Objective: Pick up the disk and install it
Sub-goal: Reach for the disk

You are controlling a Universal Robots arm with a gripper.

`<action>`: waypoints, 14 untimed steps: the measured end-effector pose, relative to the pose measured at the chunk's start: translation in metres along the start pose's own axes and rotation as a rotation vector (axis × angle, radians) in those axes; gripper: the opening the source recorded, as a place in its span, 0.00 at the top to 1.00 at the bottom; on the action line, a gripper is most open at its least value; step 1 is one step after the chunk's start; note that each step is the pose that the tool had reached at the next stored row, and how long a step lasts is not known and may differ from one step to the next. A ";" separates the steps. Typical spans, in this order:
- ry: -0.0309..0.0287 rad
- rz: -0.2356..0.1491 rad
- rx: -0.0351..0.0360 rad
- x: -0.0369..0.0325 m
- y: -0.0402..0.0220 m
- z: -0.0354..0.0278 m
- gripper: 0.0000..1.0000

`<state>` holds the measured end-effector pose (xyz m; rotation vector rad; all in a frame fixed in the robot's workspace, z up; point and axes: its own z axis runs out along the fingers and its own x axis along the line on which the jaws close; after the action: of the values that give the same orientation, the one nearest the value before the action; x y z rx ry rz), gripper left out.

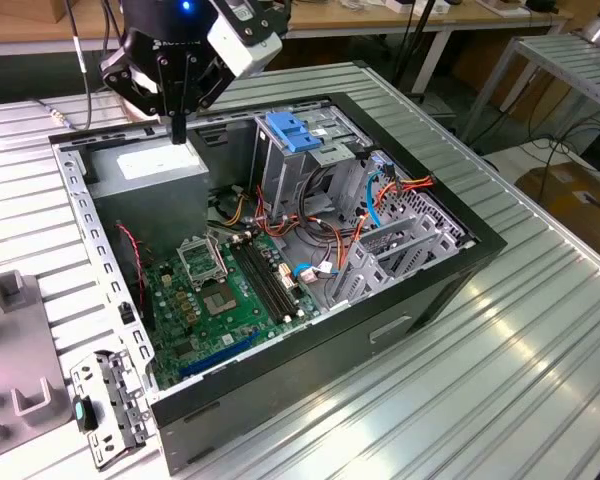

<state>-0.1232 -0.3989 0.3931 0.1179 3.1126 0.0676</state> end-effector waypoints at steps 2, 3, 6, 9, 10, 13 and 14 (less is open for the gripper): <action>0.0001 0.000 0.0000 0.0003 0.0000 0.0000 0.89; 0.0003 0.000 0.0000 0.0004 0.0000 0.0000 0.89; 0.0015 0.000 0.0002 0.0011 -0.0001 0.0001 0.89; 0.0017 0.000 0.0001 0.0015 -0.0001 0.0002 0.89; 0.0018 0.000 0.0000 0.0017 -0.0001 0.0003 0.89; 0.0019 0.000 0.0001 0.0026 -0.0002 0.0003 0.89; 0.0020 0.000 0.0002 0.0030 -0.0002 0.0003 0.89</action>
<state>-0.1262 -0.3989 0.3928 0.1182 3.1147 0.0675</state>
